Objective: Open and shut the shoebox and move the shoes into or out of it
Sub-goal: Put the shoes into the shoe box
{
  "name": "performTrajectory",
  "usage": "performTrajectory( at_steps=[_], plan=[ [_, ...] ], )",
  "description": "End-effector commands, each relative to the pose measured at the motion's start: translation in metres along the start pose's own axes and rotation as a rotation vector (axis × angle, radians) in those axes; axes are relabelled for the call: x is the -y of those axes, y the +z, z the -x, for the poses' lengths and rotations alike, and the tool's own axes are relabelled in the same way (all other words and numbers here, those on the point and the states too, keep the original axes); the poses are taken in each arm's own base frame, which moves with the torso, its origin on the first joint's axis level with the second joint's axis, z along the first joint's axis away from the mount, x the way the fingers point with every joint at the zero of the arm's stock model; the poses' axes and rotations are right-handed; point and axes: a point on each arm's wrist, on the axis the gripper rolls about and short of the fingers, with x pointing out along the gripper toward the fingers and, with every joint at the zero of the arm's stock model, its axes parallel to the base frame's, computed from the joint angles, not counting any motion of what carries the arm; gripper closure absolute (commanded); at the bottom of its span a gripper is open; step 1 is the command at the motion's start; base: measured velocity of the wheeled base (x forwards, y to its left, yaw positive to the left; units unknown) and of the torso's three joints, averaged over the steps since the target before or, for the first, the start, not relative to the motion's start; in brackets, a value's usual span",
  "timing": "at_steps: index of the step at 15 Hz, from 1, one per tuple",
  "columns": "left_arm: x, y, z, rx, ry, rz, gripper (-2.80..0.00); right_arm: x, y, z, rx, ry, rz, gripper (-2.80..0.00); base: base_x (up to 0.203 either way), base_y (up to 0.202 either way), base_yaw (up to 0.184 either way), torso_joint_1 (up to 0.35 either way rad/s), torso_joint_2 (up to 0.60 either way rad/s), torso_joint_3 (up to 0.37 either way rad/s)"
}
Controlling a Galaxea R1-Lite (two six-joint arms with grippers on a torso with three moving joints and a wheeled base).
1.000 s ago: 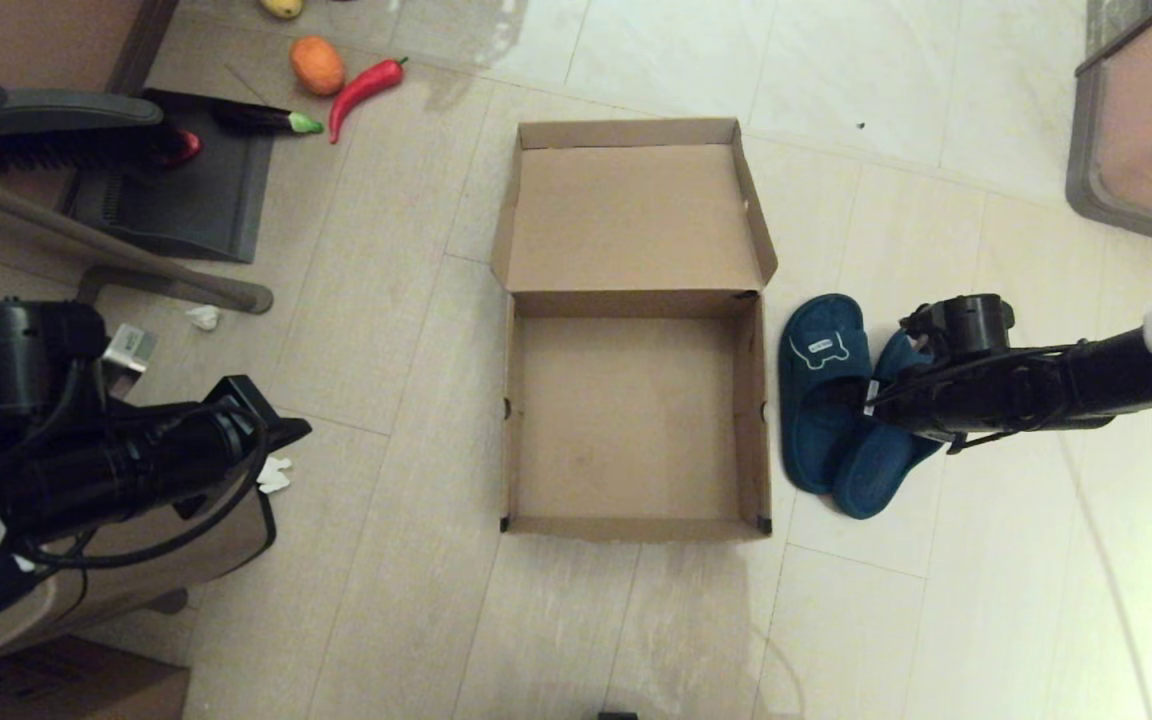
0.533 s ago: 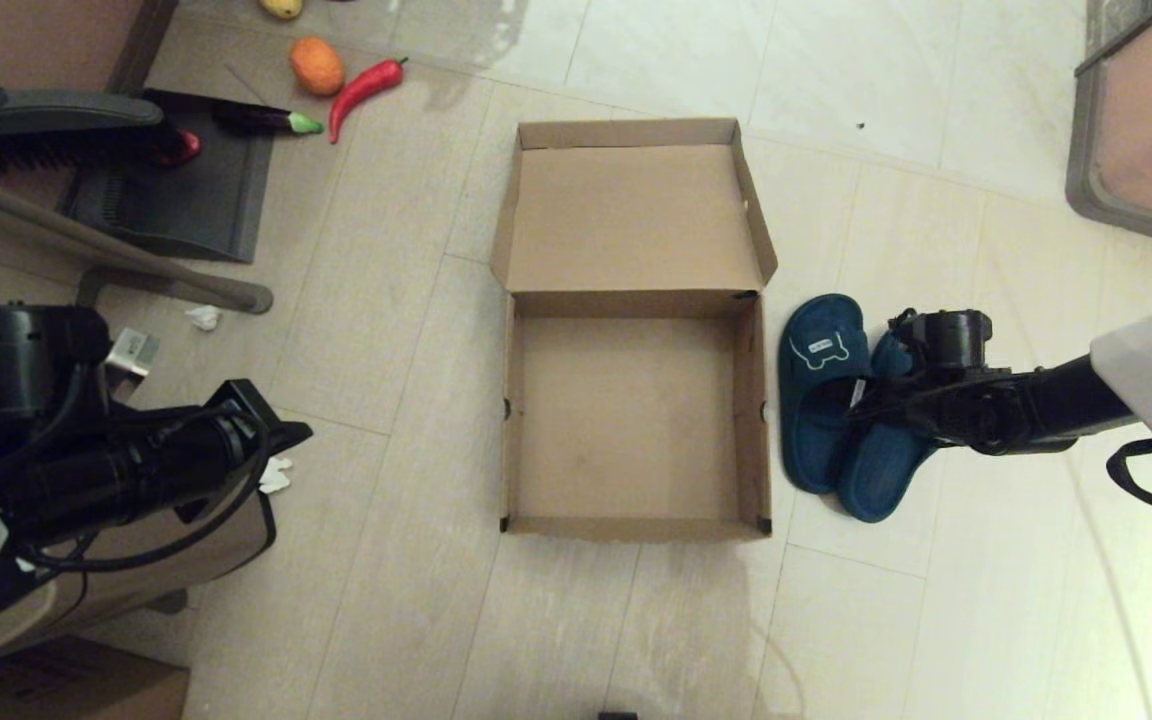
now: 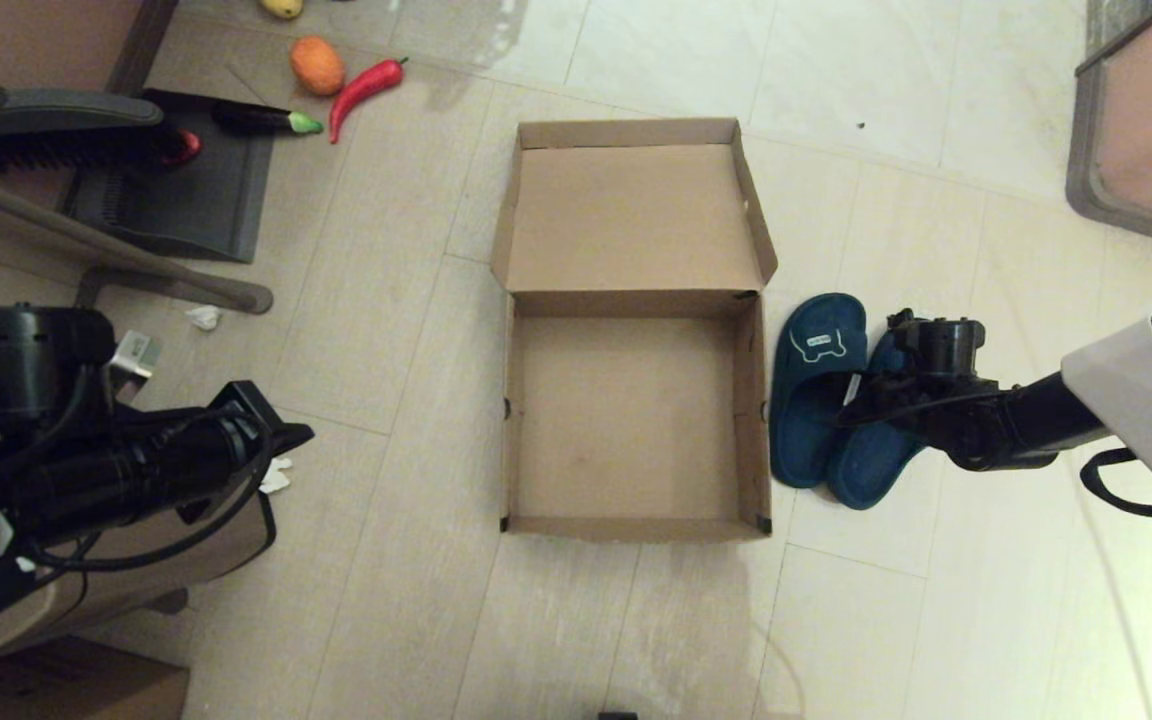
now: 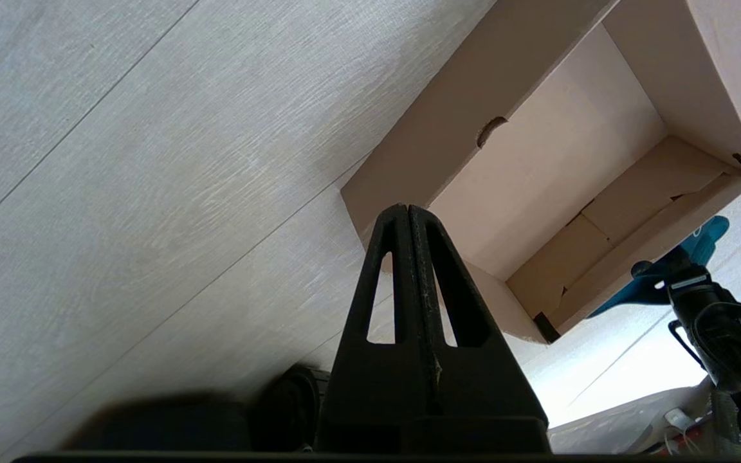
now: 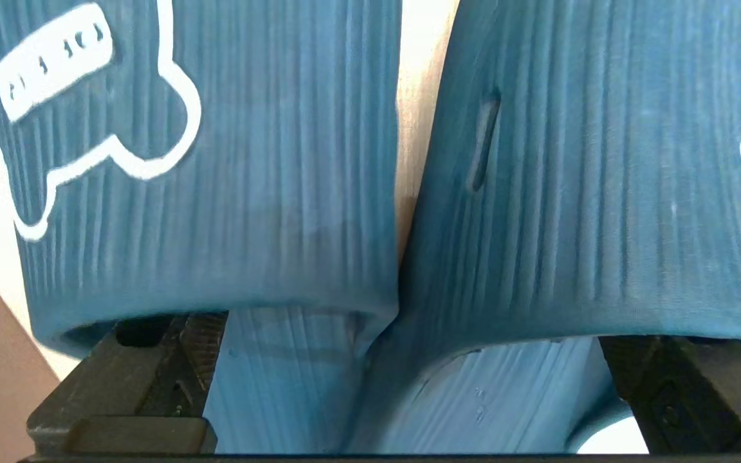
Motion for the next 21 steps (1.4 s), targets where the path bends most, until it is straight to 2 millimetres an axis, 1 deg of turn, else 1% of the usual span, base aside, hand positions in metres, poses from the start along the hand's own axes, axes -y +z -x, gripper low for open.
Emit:
performTrajectory(
  at_steps=[1,2,3,6,10,13,15,17,20,21],
  plan=[
    [0.0,0.0,-0.001,0.0,0.0,0.004,0.0,0.0,-0.001,-0.001,0.009,-0.002,-0.002,-2.8,0.0,0.0,0.0,0.0,0.0,0.0],
    [0.0,0.0,-0.001,0.0,0.0,0.004,0.0,0.0,-0.001,-0.002,0.015,-0.002,0.002,-2.8,0.0,0.0,0.0,0.0,0.0,0.0],
    [0.0,0.0,-0.001,-0.001,0.001,0.004,0.0,0.0,-0.003,-0.003,0.015,-0.004,0.003,0.0,0.0,0.0,0.0,0.0,0.0,0.0],
    [0.0,0.0,0.0,0.0,0.0,0.004,0.0,0.0,-0.006,-0.005,0.011,-0.017,0.012,0.0,0.0,0.0,0.0,0.0,0.0,0.0],
    [0.0,0.0,0.002,0.003,-0.001,0.004,0.0,0.0,-0.014,-0.017,0.045,-0.026,0.03,0.0,0.0,0.0,0.0,0.0,0.0,0.0],
    [0.0,0.001,0.002,0.006,-0.003,0.004,0.0,0.0,-0.012,-0.015,0.042,-0.024,0.031,0.0,0.0,0.0,0.0,0.0,0.0,0.0],
    [0.0,0.0,0.002,0.005,-0.002,0.004,0.0,-0.001,-0.002,-0.005,0.029,-0.019,0.03,0.0,0.0,0.0,0.0,0.0,0.0,0.0],
    [0.001,0.001,0.002,0.006,-0.005,0.003,0.0,-0.002,0.014,0.014,-0.008,0.004,0.03,0.0,0.0,0.0,0.0,0.0,0.0,0.0],
    [0.006,-0.002,0.003,-0.003,-0.036,-0.004,0.0,-0.005,0.041,0.058,-0.06,0.037,0.032,0.0,0.0,0.0,0.0,0.0,0.0,0.0],
    [0.007,-0.002,0.003,-0.002,-0.039,-0.005,0.0,-0.007,0.051,0.076,-0.065,0.054,0.027,0.0,0.0,0.0,0.0,0.0,0.0,0.0]
  ],
)
